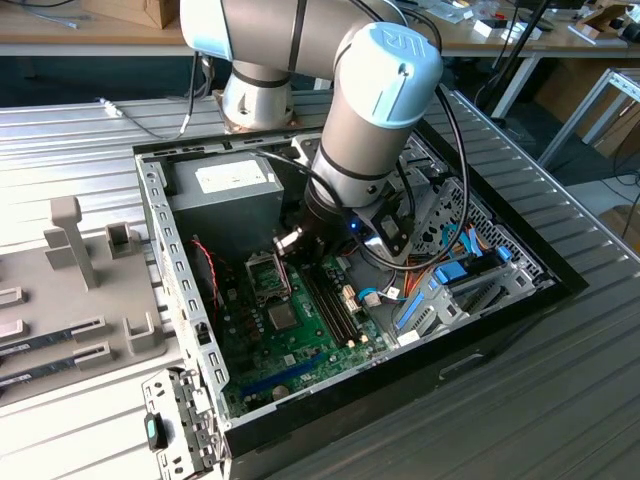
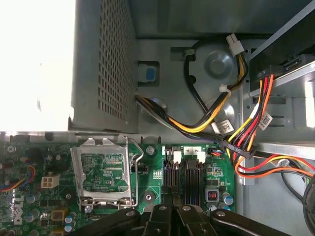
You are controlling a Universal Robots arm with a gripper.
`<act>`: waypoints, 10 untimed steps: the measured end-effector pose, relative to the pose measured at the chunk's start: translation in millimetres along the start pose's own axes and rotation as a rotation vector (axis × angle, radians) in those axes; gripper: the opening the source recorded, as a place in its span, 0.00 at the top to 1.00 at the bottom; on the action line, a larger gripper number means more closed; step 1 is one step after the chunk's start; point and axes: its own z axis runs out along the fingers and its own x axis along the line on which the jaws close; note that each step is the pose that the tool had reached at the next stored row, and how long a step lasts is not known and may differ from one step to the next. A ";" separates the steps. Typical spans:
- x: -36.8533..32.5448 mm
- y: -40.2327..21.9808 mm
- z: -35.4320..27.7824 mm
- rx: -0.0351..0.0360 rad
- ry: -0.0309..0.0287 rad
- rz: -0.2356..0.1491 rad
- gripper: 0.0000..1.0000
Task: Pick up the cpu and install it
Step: 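Close the cpu cover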
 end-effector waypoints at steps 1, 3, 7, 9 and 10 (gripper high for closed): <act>-0.1 2.2 0.2 -0.0002 0.0004 -0.007 0.89; -0.2 4.1 0.4 -0.0021 0.0011 -0.018 0.89; -0.3 7.2 0.5 -0.0169 0.0016 -0.036 0.89; -0.4 8.4 0.7 -0.0322 0.0009 -0.039 0.89; -0.5 9.2 0.8 -0.0427 0.0004 -0.040 0.89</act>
